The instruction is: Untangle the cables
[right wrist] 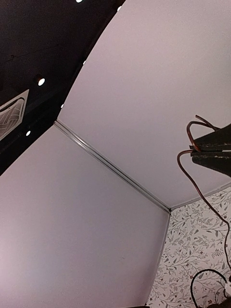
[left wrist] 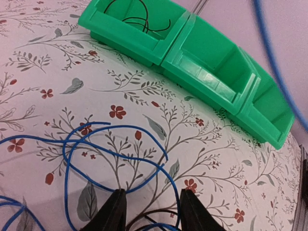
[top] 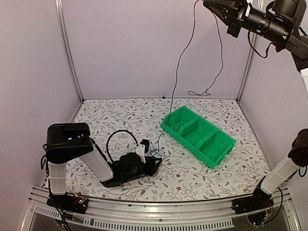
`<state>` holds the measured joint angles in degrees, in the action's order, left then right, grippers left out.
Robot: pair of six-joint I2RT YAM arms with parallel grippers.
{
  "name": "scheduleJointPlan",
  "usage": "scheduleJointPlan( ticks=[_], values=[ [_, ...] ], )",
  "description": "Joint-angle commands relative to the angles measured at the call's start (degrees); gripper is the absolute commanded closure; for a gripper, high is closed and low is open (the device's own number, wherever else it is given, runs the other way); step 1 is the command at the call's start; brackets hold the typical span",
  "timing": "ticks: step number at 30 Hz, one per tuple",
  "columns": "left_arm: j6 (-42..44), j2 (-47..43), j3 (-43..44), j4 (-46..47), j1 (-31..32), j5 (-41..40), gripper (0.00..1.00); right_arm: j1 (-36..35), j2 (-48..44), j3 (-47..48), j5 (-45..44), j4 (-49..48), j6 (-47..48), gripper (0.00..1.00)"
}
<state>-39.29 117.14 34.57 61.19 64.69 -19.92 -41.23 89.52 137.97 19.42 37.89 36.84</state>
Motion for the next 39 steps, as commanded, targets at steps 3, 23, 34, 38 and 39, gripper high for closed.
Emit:
scheduleJointPlan(
  ticks=[3,23,34,38,39],
  values=[
    [-0.97,-1.43,-1.12,-5.66,-0.83,-1.31,0.62,0.56,0.24,-1.69,-6.99,-4.23,2.42,1.0],
    [-22.19,-21.19,-13.89,-29.52,-2.85,-13.83,0.62,15.94,5.69,10.24,-15.53,-19.93,-2.21,1.0],
    [-24.25,-20.56,-12.1,-33.91,-2.98,-14.01,0.59,23.91,5.3,7.74,-14.4,-24.71,-7.4,1.0],
    [-23.56,-21.17,-11.63,-34.99,-2.92,-13.66,0.58,26.45,5.72,7.37,-13.35,-26.04,-9.18,1.0],
    [-23.9,-21.12,-11.3,-35.82,-2.98,-13.92,0.58,26.89,5.75,6.84,-14.26,-26.98,-9.3,1.0]
  ],
)
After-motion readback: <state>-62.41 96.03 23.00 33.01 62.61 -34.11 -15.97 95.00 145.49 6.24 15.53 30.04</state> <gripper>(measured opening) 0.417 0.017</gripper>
